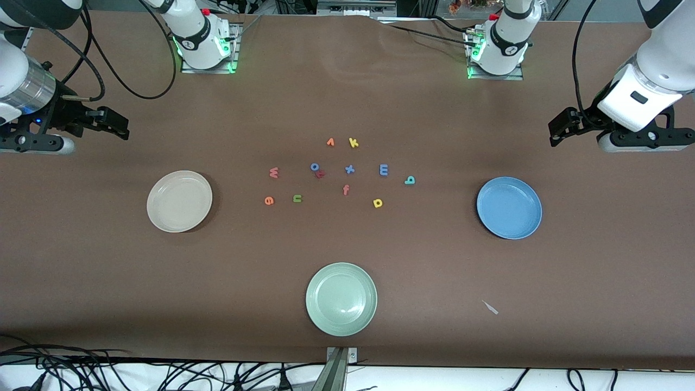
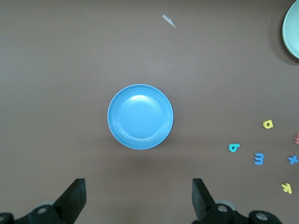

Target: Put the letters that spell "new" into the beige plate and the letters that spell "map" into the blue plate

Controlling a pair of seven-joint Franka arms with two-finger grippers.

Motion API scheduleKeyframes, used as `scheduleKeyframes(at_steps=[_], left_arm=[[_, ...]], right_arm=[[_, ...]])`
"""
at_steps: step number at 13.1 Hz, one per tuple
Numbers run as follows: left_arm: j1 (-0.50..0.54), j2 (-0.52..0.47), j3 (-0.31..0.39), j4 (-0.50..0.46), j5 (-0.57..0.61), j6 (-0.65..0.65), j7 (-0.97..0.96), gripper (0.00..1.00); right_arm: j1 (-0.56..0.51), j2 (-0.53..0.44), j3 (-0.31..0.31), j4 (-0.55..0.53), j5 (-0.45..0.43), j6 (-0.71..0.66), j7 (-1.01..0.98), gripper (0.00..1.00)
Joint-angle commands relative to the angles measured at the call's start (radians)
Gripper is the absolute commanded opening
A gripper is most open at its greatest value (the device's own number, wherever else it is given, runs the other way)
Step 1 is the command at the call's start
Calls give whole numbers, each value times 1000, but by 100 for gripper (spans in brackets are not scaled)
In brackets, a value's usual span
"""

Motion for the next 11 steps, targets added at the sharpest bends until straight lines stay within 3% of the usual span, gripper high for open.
scheduleKeyframes(at_steps=[1, 11], left_arm=[[8, 12, -5, 30, -17, -22, 25, 100], [8, 12, -5, 30, -17, -22, 25, 100]], right_arm=[[7, -8, -2, -14, 17, 9, -8, 100], [5, -10, -2, -15, 20, -16, -11, 100]])
